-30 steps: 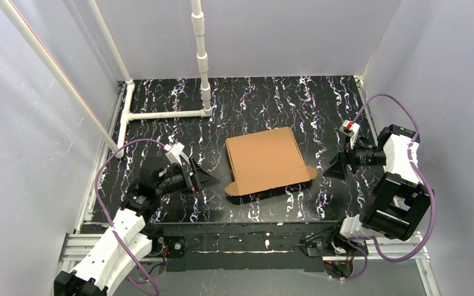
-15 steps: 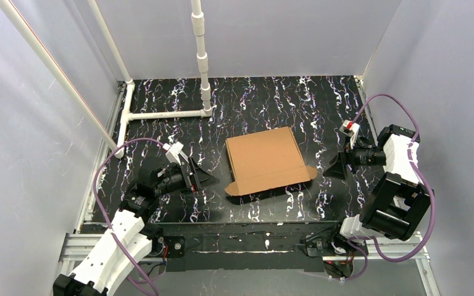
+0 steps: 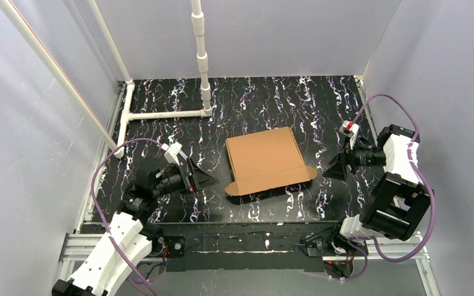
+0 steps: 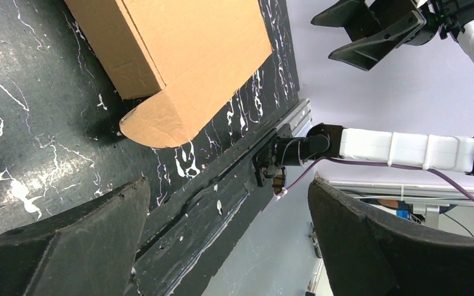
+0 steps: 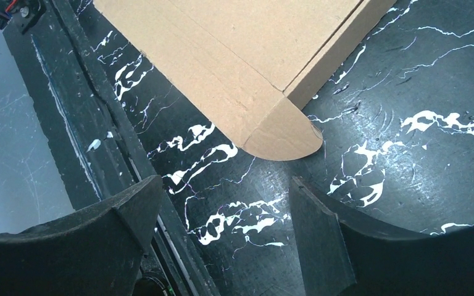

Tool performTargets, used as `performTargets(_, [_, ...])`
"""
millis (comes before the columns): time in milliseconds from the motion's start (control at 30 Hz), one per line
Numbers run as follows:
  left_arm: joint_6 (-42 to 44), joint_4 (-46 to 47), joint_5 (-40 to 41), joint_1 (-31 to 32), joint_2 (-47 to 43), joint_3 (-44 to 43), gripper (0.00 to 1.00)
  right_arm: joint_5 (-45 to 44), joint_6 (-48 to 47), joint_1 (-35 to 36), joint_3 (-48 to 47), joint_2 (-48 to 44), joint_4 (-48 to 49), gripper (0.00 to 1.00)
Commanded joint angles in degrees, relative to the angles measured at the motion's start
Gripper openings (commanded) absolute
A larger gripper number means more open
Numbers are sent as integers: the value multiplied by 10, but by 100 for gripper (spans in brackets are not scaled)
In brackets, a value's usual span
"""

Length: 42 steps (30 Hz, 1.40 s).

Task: Fold the paper box

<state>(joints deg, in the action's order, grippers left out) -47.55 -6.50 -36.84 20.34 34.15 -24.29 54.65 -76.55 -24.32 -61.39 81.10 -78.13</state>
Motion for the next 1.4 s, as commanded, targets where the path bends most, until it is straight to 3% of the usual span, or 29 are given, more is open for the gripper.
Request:
performTargets(0, [-12, 7, -8, -3, -9, -11, 98, 20, -24, 4, -22, -14, -27, 83])
performTargets(633, [-121, 76, -19, -16, -14, 26, 98, 4, -53, 36, -28, -33, -34, 84])
performTargets(833, [-65, -33, 16, -16, -40, -32, 98, -12, -73, 45, -11, -45, -34, 84])
performTargets(1033, [-42, -86, 38, -6, -35, -69, 97, -11, -112, 67, 17, -64, -35, 86])
performTargets(1367, [41, -203, 147, 107, 28, -169, 97, 27, -153, 97, 50, -66, -30, 87])
